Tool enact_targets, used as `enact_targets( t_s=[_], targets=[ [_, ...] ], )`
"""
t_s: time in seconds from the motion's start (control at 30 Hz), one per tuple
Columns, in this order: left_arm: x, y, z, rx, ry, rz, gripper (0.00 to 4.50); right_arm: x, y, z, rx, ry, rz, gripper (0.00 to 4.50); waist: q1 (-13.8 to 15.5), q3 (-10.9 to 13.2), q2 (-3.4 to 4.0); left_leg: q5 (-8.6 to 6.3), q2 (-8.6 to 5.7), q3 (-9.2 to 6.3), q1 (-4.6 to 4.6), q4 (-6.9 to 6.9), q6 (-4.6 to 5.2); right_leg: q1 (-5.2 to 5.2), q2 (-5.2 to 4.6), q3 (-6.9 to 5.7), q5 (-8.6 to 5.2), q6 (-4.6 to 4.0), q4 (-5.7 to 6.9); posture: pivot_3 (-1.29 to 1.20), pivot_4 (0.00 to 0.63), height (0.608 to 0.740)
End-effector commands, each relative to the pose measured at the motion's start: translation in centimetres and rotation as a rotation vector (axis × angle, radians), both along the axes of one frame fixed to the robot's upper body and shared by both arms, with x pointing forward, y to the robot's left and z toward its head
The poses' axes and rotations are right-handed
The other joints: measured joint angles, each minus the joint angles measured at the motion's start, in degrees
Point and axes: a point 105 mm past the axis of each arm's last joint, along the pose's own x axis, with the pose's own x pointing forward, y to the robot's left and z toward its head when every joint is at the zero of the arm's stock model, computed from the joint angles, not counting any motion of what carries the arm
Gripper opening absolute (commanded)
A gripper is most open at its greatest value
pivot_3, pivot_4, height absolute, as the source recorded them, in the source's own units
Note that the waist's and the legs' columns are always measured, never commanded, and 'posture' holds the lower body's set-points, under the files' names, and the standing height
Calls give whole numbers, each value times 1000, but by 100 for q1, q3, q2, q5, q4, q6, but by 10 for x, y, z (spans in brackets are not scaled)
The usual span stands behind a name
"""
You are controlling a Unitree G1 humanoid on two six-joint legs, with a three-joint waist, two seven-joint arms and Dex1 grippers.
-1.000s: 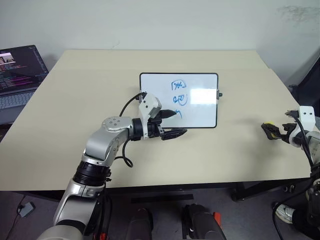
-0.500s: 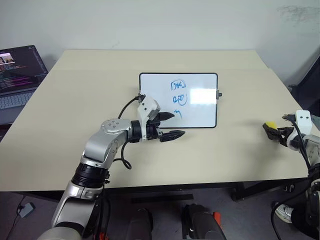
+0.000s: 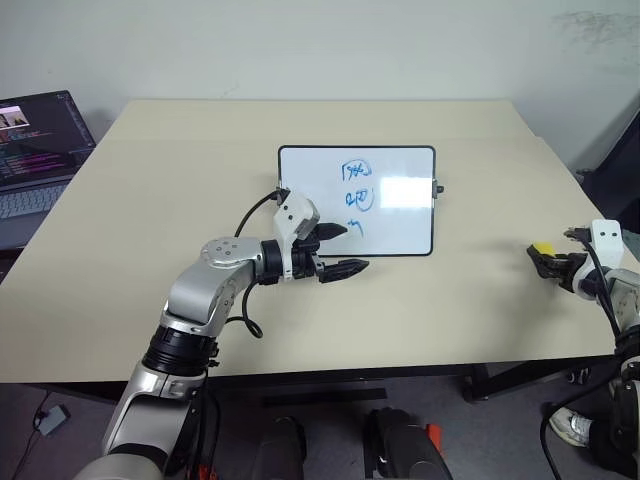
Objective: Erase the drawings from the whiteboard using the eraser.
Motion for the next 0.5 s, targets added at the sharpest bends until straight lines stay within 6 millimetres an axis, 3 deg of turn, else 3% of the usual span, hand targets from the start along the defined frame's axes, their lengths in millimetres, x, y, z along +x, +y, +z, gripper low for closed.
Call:
enact_targets(
  t_s=[0.03,0.3,0.5],
  targets=[
    [4,7,19,-8,-96,33,4500,12,9,39,28,-147,40,1074,-16,0,0,0,0,0,0,0,0,0,0,0,0,0,0,0,150,740],
    [30,31,36,-24,-174,214,4500,21,41,80,158,-295,118,1070,-30,0,0,0,0,-6,1,0,0,2,2,-1,1,1,4,0,150,740],
    [37,46,42,-10,-205,277,4500,26,69,104,285,-363,177,1069,-25,0,1,0,0,-6,0,-1,0,0,3,-1,1,1,4,0,150,740]
  ],
)
